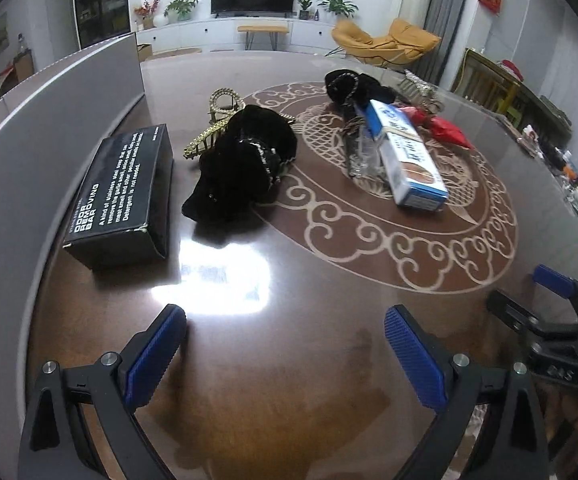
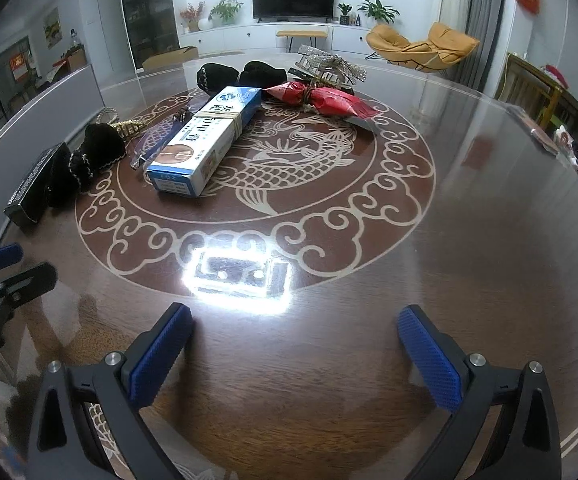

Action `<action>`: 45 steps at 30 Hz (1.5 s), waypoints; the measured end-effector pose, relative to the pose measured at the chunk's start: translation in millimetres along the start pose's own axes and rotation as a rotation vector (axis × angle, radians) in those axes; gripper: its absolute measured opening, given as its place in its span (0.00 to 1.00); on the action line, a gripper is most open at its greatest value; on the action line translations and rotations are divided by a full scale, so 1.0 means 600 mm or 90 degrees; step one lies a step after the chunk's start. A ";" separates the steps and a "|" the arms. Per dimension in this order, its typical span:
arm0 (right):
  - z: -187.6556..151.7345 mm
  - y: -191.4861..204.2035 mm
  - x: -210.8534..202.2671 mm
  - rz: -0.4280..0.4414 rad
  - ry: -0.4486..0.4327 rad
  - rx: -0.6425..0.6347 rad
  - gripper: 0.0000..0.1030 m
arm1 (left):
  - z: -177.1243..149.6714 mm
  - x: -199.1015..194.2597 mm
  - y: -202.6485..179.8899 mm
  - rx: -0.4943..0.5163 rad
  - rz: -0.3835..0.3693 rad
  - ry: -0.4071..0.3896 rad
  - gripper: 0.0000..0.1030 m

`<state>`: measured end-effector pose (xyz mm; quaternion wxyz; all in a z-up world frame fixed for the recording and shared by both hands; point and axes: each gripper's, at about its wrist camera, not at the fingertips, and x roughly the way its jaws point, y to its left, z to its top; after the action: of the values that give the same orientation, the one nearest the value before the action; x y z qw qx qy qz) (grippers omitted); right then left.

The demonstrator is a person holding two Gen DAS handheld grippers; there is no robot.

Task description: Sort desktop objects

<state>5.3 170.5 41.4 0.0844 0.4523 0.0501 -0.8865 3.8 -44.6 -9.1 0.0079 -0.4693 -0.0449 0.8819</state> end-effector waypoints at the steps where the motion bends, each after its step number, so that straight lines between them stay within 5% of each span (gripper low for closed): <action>1: -0.001 0.000 -0.001 0.000 0.000 0.000 1.00 | 0.003 0.000 0.000 0.002 0.006 -0.005 0.98; 8: 0.000 0.000 -0.001 0.000 0.000 0.000 1.00 | 0.035 0.029 -0.002 0.021 0.061 -0.014 1.00; 45: -0.001 0.000 -0.003 0.000 0.000 0.000 1.00 | 0.057 0.042 0.006 0.006 0.066 -0.022 1.00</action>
<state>6.5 170.7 42.4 0.0844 0.4523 0.0501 -0.8864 -38.3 -49.5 -11.4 -0.0364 -0.4556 -0.0164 0.8893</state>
